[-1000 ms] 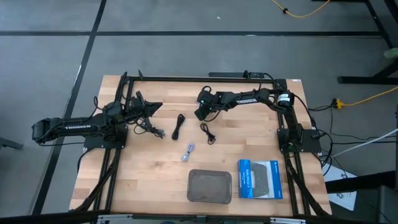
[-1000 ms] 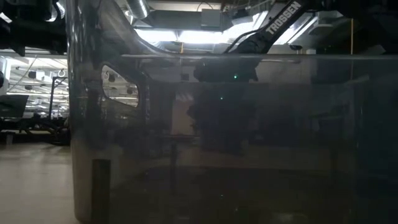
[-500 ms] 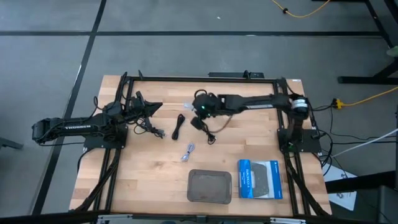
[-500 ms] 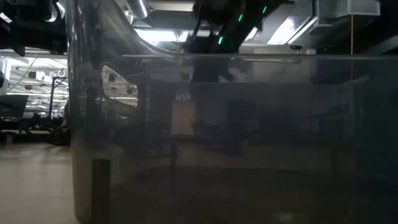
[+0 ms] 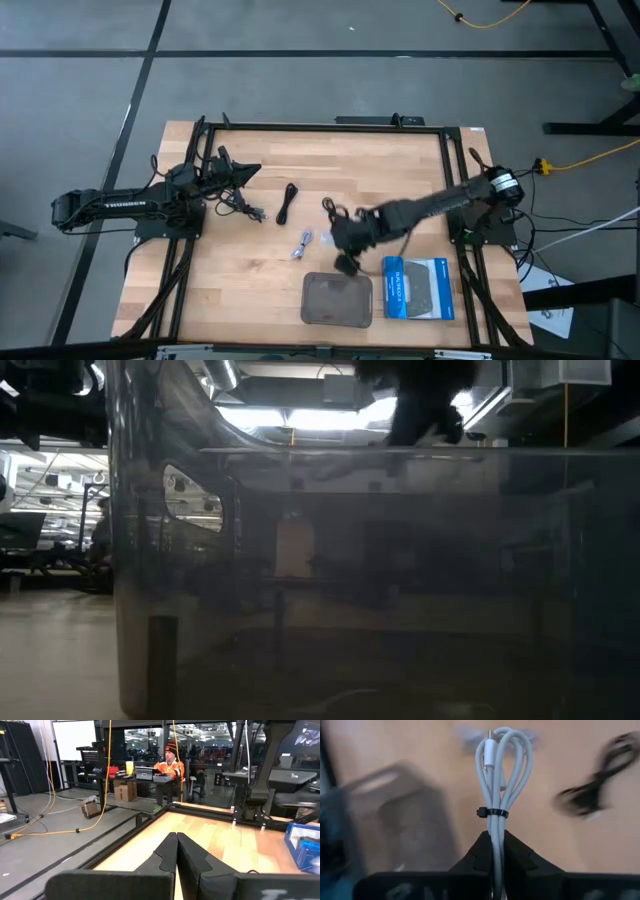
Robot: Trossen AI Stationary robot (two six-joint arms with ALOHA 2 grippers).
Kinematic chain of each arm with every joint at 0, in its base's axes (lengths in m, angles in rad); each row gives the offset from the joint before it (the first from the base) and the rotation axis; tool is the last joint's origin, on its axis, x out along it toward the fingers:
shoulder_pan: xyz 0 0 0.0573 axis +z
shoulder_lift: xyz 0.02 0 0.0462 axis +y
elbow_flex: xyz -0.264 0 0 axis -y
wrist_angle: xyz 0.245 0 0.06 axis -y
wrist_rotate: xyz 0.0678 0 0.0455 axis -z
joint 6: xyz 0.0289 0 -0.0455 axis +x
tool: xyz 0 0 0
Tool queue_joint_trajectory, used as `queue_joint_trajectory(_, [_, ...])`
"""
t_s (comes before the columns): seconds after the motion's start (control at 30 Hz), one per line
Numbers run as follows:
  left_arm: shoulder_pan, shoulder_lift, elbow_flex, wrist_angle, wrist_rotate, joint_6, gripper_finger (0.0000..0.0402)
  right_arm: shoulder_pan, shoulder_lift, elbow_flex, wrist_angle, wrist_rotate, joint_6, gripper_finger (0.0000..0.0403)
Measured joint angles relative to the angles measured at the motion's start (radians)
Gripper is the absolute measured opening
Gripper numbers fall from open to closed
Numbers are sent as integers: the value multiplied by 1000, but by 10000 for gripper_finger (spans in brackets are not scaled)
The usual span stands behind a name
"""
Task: Pick and place USB-C Cables
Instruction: Put the white charger cable into the black bin
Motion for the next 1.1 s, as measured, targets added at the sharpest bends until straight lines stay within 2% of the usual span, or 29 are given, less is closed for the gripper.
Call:
queue_joint_trajectory(0.2, [0,0,0,0,0,0,0,121,0,0,-8,3,98,24])
queue_joint_trajectory(0.37, [0,0,0,0,-2,-1,0,166,0,0,6,-36,45,25])
queue_joint_trajectory(0.57, [0,0,0,0,-2,-1,0,195,3,0,74,-103,11,51])
queue_joint_trajectory(0.9, [0,0,0,-1,-2,-2,0,197,21,-1,130,-87,-23,70])
queue_joint_trajectory(1.0, [0,0,0,-1,-2,-2,0,197,21,-1,136,-47,-17,70])
queue_joint_trajectory(1.1, [0,0,0,-1,-2,-2,0,197,21,-1,157,-3,-77,71])
